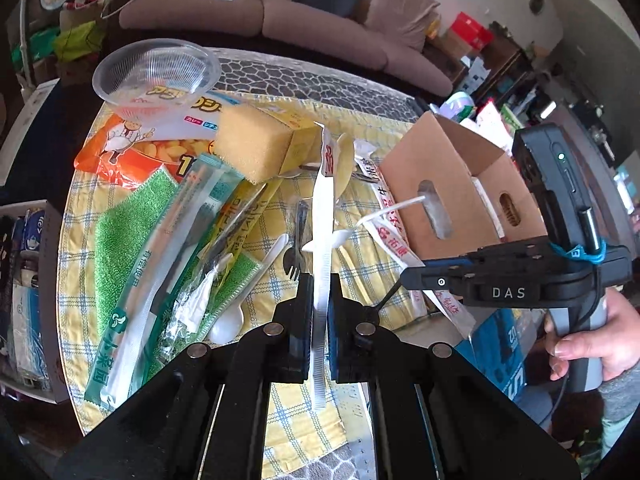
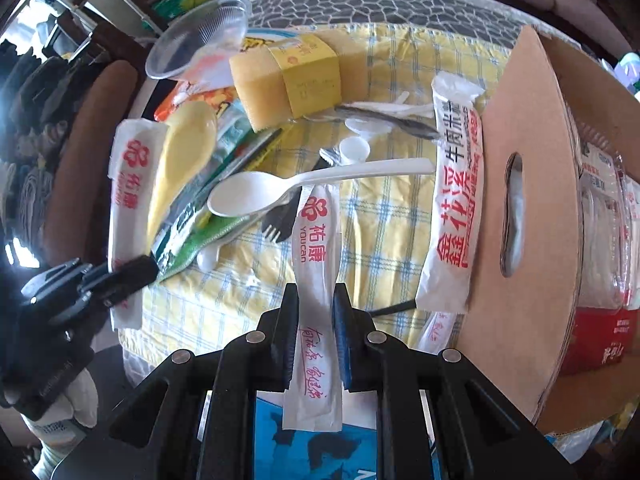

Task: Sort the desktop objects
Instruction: 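Lift the chopstick packet toward the box with the right gripper while the left holds the knife, then lower the chopstick packet into the white tray with right while left drops the knife into the box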

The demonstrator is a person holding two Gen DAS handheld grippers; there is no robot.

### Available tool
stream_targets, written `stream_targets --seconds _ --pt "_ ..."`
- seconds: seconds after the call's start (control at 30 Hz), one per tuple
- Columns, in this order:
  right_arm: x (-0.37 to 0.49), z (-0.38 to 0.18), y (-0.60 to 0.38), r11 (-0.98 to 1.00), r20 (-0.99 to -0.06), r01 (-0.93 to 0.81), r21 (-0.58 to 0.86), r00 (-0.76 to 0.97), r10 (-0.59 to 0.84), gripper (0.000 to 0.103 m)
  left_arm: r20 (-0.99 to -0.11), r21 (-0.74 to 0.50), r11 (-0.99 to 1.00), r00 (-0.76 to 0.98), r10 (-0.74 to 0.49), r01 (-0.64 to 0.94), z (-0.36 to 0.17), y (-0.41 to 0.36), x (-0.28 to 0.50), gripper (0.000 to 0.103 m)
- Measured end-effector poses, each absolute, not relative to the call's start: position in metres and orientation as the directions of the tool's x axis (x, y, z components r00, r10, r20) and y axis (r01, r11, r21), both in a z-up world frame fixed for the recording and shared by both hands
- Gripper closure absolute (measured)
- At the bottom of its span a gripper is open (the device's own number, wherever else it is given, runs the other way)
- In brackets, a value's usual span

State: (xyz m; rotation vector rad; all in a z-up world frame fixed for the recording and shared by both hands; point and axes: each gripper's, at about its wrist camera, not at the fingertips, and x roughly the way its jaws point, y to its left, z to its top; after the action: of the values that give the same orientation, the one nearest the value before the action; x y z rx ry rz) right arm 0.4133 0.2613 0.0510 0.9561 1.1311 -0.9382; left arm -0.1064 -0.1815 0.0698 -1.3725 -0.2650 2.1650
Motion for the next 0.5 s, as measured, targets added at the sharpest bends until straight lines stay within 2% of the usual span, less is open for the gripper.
stream_targets --seconds 0.07,0.23,0.5 --pt "0.415 0.057 0.267 0.349 -0.983 0.931 0.108 0.152 -0.1 0.087 -0.775 -0.421 -0.834 -0.338 0.535 -0.355 0.08 -0.18 -0.103 0.097" --pt "0.401 0.096 0.272 0.385 -0.974 0.922 0.044 0.125 -0.187 0.087 -0.77 -0.403 -0.831 -0.349 0.534 -0.383 0.106 -0.158 -0.098 0.097" --pt "0.32 0.172 0.264 0.323 -0.943 0.946 -0.013 0.096 -0.32 0.087 -0.725 -0.468 -0.759 -0.295 0.623 -0.452 0.148 -0.061 -0.093 0.097"
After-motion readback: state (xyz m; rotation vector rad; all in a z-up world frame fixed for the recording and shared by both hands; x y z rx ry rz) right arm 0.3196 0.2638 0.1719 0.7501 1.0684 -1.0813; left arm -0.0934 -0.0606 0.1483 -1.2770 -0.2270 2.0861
